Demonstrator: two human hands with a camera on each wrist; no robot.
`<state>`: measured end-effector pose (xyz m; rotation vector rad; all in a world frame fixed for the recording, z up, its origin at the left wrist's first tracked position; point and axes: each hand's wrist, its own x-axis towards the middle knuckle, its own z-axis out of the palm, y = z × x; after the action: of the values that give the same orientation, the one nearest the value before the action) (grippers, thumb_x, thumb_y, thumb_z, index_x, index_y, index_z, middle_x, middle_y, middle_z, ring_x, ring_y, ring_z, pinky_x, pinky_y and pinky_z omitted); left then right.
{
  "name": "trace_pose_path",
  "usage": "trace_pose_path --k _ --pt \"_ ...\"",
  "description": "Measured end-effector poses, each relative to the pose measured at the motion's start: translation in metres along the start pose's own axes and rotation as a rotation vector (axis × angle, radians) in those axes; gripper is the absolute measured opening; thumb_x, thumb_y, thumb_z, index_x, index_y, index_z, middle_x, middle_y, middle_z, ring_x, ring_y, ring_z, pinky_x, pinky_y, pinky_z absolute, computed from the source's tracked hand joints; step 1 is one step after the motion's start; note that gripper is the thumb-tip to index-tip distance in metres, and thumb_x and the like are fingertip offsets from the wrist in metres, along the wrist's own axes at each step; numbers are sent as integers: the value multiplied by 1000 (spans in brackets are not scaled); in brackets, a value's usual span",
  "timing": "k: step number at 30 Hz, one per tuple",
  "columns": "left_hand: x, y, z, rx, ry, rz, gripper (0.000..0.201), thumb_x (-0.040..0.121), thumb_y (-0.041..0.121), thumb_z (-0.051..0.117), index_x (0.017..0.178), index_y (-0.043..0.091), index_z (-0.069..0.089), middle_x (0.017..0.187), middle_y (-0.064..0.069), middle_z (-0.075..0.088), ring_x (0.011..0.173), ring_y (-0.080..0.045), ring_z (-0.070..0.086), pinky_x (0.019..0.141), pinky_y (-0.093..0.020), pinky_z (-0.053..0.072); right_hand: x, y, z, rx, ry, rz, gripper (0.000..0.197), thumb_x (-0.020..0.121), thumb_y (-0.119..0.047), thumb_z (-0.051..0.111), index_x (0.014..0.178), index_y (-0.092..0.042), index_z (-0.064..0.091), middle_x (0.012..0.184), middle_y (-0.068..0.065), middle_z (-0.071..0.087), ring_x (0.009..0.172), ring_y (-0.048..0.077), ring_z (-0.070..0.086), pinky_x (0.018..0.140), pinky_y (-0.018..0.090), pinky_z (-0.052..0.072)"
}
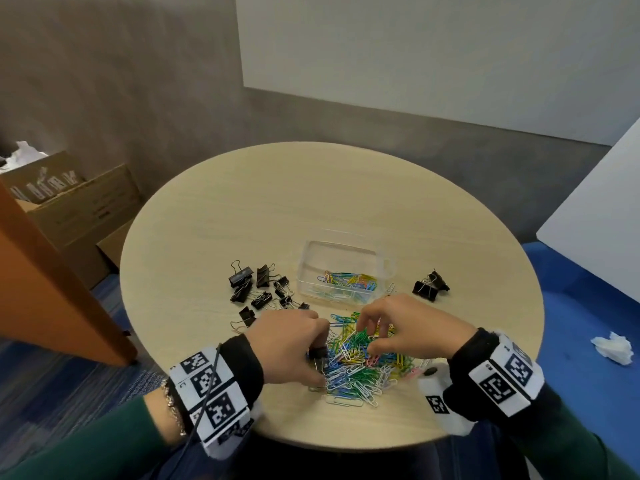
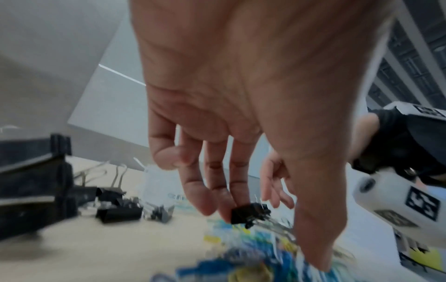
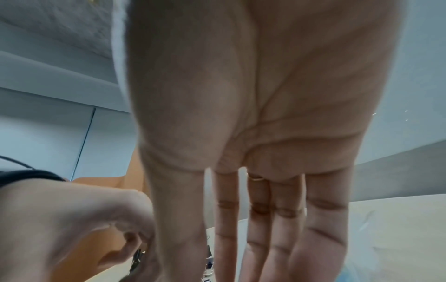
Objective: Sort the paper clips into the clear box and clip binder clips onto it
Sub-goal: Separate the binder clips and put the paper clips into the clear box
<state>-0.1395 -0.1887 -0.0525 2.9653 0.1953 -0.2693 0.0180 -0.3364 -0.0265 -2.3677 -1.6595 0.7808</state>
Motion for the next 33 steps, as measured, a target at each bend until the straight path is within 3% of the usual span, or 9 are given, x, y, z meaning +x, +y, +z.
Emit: trace_pose_path --k 3,5,9,13,19,23,27,30,33 --pt "-1 -9 -10 48 88 -48 40 74 54 65 101 27 52 102 11 58 88 -13 55 64 -29 39 -3 -2 -1 -22 -3 3 26 83 -30 70 107 -24 65 97 -6 64 82 11 63 78 31 53" --pt "0 -14 -10 129 107 -79 38 80 48 63 108 25 52 109 8 59 99 -16 55 74 -31 42 -5 -4 -1 -36 -25 -9 18 84 -26 69 102 -23 67 96 -4 66 80 10 62 77 31 52" --pt "5 -19 -2 279 48 -119 41 86 31 63 124 26 48 124 5 55 116 -21 46 93 -37 33 -6 -13 5 -30 -128 -48 12 85 -21 64 92 -26 72 86 -9 68 80 12 64 74 33 52" --pt "7 -20 7 282 72 -120 40 89 19 59 126 29 46 127 7 53 119 -21 42 95 -38 29 -3 -16 12 -14 -179 -66 22 87 -22 62 105 -33 70 83 -9 66 78 11 62 75 31 50" --pt "9 -22 7 236 88 -90 45 89 20 58 131 29 44 133 6 46 123 -20 38 100 -38 28 10 -4 18 -15 -113 -38 42 87 -19 60 124 -37 58 109 -4 69 91 12 65 82 37 54" --pt "15 -15 -9 97 84 16 43 86 30 63 126 31 46 129 6 45 119 -16 42 92 -32 33 13 7 7 -12 -32 -5 42 89 -19 59 127 -37 55 112 -5 66 95 9 61 83 28 49" --pt "23 -6 -13 -37 10 116 39 83 34 65 118 29 49 118 6 51 87 -11 49 72 -26 40 9 19 -10 -20 16 65 37 90 -22 58 125 -35 56 117 -3 64 96 10 62 85 31 50" --pt "24 -3 -1 -22 -96 34 52 75 40 74 116 30 44 116 1 46 88 -19 54 73 -33 46 3 30 -16 -79 -12 174 37 87 -24 65 124 -25 57 120 -4 60 93 11 60 79 25 45" --pt "28 -4 4 -75 -132 0 52 76 28 75 117 27 43 117 -1 46 94 -22 56 75 -32 46 3 34 -10 -101 -60 242 44 79 -29 75 118 -22 57 115 -1 61 87 12 56 74 27 45"
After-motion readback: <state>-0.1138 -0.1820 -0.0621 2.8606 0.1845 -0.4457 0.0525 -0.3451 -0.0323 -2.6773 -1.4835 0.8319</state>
